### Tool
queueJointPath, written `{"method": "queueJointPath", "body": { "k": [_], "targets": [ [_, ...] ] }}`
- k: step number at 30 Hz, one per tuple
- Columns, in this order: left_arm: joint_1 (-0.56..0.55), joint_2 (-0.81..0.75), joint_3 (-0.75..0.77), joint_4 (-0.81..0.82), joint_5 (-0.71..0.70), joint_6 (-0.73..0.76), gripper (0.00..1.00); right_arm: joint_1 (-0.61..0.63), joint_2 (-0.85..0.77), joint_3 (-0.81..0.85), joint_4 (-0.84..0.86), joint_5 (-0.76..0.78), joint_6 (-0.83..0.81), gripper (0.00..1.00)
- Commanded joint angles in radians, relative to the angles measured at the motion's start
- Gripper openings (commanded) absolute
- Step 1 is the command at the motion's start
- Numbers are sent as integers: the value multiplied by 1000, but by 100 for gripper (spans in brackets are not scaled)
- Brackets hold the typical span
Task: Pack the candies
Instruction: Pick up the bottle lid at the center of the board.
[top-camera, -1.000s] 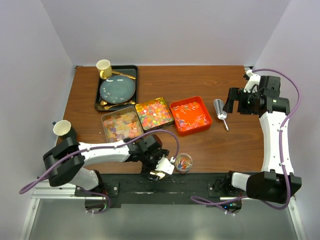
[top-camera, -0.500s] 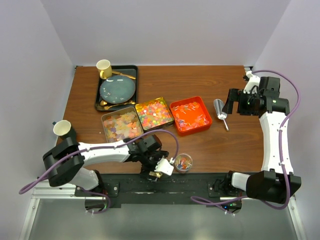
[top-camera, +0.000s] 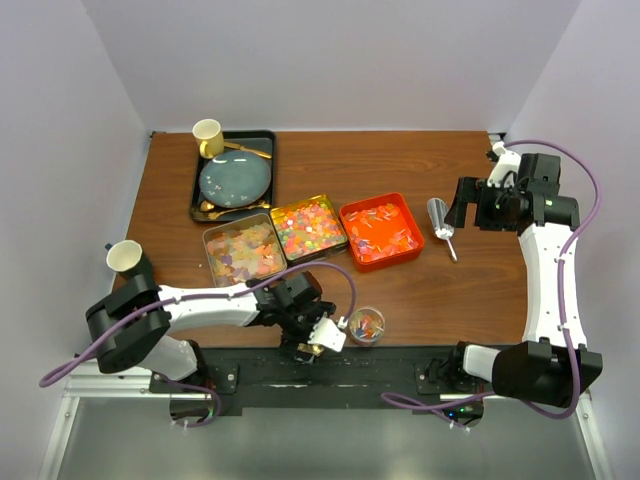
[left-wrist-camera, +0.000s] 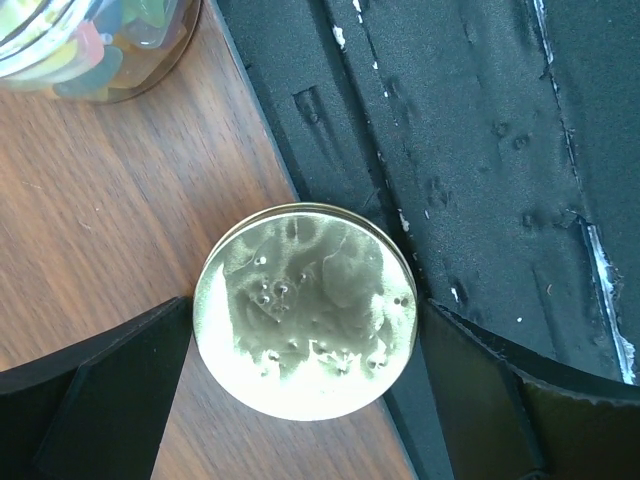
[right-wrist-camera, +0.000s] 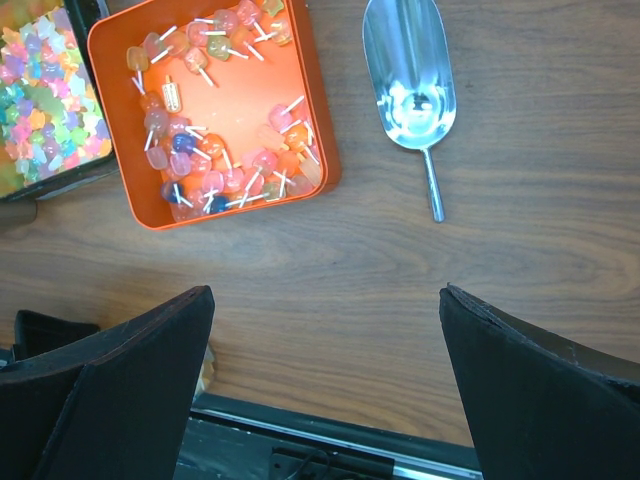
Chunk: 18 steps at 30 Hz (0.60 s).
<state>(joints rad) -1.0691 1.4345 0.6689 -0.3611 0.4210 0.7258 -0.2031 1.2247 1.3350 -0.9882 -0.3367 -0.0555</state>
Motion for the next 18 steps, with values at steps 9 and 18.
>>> {"method": "queueJointPath", "body": {
  "k": [9,18],
  "targets": [
    [-3,4,112,-4,-19,1,94,-5,9,9,-3,-30,2,99],
    [5,84,333,-50,-13,18,92,-12,6,6,2,-33,6,99]
  ]
}}
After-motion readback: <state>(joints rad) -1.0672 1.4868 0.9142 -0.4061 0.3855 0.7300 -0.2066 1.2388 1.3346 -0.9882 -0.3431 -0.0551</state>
